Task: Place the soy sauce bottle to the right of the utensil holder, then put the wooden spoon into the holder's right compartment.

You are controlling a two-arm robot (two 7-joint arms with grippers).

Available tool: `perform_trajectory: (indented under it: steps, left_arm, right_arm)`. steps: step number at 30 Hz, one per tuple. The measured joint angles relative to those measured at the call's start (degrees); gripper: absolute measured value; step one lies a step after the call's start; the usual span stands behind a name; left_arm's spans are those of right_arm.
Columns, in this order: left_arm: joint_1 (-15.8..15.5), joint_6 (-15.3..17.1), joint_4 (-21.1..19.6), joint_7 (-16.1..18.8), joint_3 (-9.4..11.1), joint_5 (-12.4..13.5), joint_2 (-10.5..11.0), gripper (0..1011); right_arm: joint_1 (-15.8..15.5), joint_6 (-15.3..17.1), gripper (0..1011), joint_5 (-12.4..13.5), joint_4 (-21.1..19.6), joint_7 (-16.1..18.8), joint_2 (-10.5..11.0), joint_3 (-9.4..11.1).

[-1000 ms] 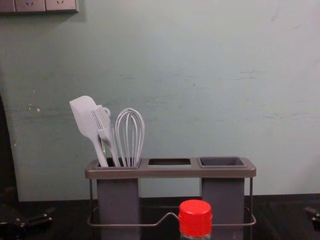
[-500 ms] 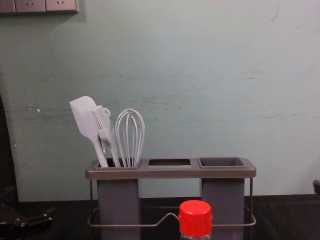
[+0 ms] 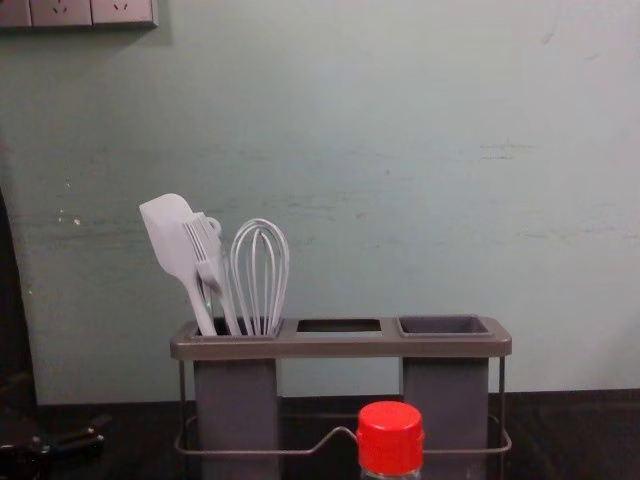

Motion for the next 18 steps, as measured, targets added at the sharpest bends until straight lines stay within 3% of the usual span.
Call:
perform_trajectory:
  steps: [5,8,11,14,18]
  left_arm:
    - [0.00,0.00,0.00,0.00,0.01,0.00,0.00,1005]
    - [0.00,0.00,0.00,0.00,0.00,0.00,0.00,1005]
    - [0.00,0.00,0.00,0.00,0.00,0.00,0.00,1005]
    - [0.00,0.00,0.00,0.00,0.00,0.00,0.00,1005]
    - [0.00,0.00,0.00,0.00,0.00,0.00,0.00,1005]
  right_arm:
    - [-4.79,-1.00,1002,6.55,-3.30,4.92,2.35,2.48]
    - [-7.41,-0.69,1002,13.02,-5.29,11.04,4.48,3.21]
    - [-8.25,0.76,1003,16.76,-6.23,15.74,6.04,2.98]
    - [-7.83,2.90,1002,18.61,-6.78,19.66,7.19,1.66]
    - [-6.10,5.42,1003,18.77,-6.92,22.44,7.65,-0.27]
